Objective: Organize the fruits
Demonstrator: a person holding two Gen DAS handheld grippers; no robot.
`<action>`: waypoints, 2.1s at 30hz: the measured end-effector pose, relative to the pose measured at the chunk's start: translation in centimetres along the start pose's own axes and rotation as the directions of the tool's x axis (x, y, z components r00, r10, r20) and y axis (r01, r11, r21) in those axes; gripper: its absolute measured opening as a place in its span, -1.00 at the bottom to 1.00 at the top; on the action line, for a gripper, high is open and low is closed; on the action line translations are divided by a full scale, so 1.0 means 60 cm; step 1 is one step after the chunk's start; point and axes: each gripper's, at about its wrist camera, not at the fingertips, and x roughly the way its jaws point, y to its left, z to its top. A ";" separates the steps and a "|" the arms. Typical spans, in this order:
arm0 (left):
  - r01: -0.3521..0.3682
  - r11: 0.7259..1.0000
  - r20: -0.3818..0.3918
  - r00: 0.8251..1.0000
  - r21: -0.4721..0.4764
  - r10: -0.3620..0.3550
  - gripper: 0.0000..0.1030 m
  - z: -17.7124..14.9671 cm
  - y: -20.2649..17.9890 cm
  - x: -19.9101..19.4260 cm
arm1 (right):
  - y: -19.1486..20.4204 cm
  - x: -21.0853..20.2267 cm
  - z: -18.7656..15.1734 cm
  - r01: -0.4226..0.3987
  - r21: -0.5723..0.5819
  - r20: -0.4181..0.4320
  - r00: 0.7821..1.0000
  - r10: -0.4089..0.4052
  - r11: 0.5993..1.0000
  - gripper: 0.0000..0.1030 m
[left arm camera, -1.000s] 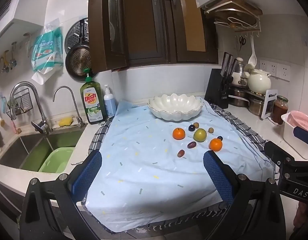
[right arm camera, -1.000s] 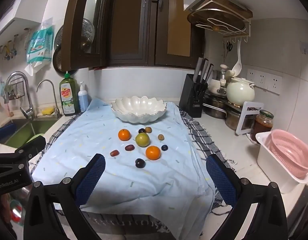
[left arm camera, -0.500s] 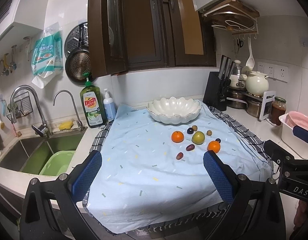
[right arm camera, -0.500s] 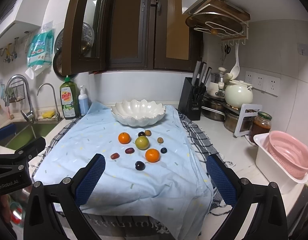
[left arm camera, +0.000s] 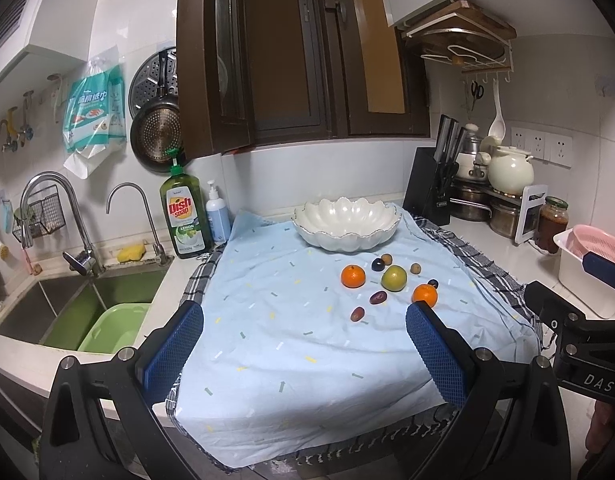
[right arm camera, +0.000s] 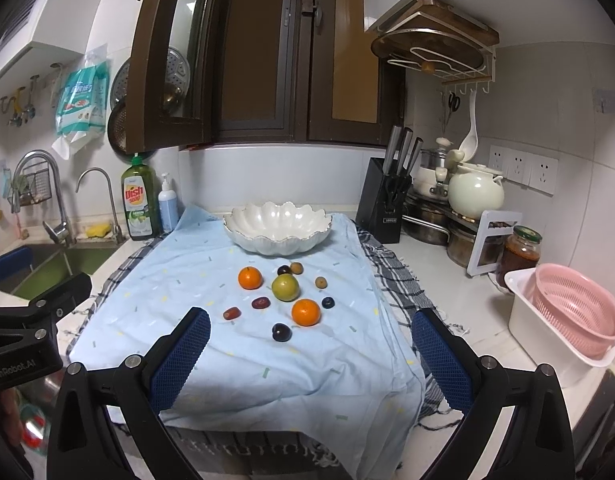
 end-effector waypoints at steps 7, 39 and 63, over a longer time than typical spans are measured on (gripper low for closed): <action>-0.002 1.000 0.003 1.000 -0.001 0.002 1.00 0.001 -0.003 -0.001 | 0.001 -0.004 0.002 -0.006 -0.003 0.001 1.000 0.006 1.000 0.98; 0.009 1.000 0.012 1.000 0.004 -0.009 1.00 0.011 -0.006 -0.005 | 0.001 -0.007 0.010 -0.009 -0.008 0.004 1.000 0.009 1.000 0.98; 0.144 0.984 -0.118 0.984 0.110 -0.131 0.62 0.014 -0.004 0.165 | 0.033 0.132 -0.005 0.016 -0.002 -0.101 0.995 -0.017 1.000 0.63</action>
